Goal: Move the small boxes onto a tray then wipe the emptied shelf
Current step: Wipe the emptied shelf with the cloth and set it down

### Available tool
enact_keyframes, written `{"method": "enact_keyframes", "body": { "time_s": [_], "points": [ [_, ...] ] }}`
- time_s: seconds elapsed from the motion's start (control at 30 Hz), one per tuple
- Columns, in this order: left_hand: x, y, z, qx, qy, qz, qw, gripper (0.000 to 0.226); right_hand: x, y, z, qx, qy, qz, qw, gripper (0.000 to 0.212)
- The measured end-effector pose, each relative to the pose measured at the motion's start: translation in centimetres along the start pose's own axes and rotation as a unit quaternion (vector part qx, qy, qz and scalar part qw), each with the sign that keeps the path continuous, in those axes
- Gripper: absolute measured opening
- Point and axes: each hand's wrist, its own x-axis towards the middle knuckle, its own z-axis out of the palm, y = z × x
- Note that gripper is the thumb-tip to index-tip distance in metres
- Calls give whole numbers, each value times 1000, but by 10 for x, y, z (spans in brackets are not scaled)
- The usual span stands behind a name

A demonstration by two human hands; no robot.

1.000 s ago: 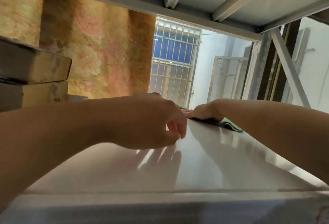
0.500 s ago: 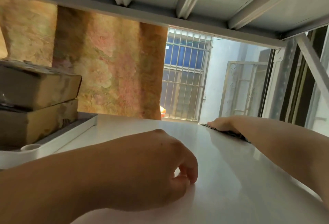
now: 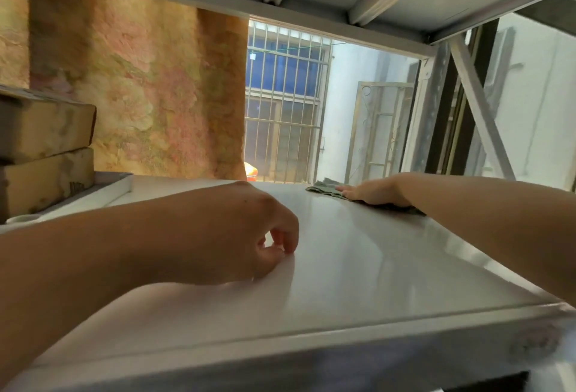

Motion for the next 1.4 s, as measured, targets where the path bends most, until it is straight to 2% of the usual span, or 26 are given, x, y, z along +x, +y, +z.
{"method": "enact_keyframes", "body": {
  "time_s": [0.17, 0.3, 0.37, 0.53, 0.63, 0.77, 0.9, 1.07, 1.23, 1.4],
  "points": [
    [-1, 11, 1, 36, 12, 26, 999, 11, -43, 18, 3, 5, -23, -17, 1000, 47],
    [3, 38, -7, -59, -56, 49, 995, 11, -75, 29, 9, 9, -38, -21, 999, 47],
    [0, 55, -6, -91, -51, 60, 993, 10, -91, 37, 11, 2, -39, -28, 999, 47],
    [-19, 79, 22, -8, 68, 63, 996, 43, -137, 53, 19, -8, -43, -48, 998, 46],
    [-20, 77, 27, 11, 59, 24, 998, 54, -159, 60, 24, -28, -38, -60, 997, 47],
    [-20, 76, 22, -28, 22, 3, 999, 46, -188, 66, 27, -37, -28, -68, 997, 44],
    [-19, 81, 22, -28, 33, -10, 999, 42, -208, 72, 33, -27, -29, -91, 995, 44],
    [-9, 85, 17, -52, 34, -17, 998, 40, -211, 70, 27, -5, -51, -67, 996, 47],
    [9, 93, 19, -62, 12, 3, 998, 36, -180, 68, 27, -27, -4, -45, 999, 57],
    [40, 102, 15, -24, -62, 53, 996, 30, -155, 68, 16, 0, -12, -8, 1000, 65]
  ]
}}
